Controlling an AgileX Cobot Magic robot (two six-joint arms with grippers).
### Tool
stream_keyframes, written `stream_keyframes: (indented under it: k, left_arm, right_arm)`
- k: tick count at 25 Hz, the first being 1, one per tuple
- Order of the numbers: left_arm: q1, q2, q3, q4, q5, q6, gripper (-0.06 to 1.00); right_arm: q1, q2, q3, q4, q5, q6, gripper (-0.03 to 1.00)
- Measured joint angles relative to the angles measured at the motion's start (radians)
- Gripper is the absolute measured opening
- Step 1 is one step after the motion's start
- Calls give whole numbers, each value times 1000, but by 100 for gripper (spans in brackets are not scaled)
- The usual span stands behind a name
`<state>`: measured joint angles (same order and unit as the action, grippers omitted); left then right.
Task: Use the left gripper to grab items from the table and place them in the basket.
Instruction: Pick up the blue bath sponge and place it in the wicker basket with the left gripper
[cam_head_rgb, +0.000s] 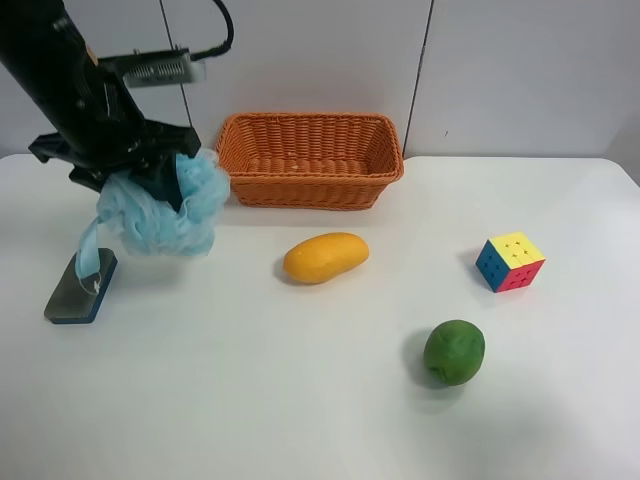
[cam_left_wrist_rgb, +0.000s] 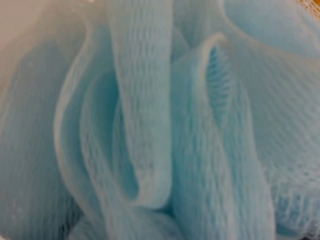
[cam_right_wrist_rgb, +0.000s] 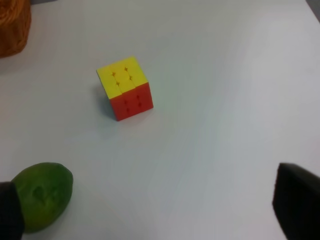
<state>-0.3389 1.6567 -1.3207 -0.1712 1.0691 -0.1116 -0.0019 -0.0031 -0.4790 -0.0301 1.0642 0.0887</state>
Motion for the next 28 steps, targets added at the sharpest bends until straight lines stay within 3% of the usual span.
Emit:
stream_keyframes:
  k: [10, 18, 23, 28]
  left_arm:
    - [0, 163, -405, -6, 106, 14, 44]
    - [-2, 439, -769, -83, 127, 155, 44]
    - [-27, 583, -939, -95, 58, 235, 43]
    - [-55, 672, -970, -153, -100, 307, 43]
  right_arm:
    - [0, 0, 0, 0, 0, 0, 99]
    - [0, 0, 0, 0, 0, 0, 99]
    - [0, 0, 0, 0, 0, 0, 99]
    - [0, 0, 0, 0, 0, 0, 99]
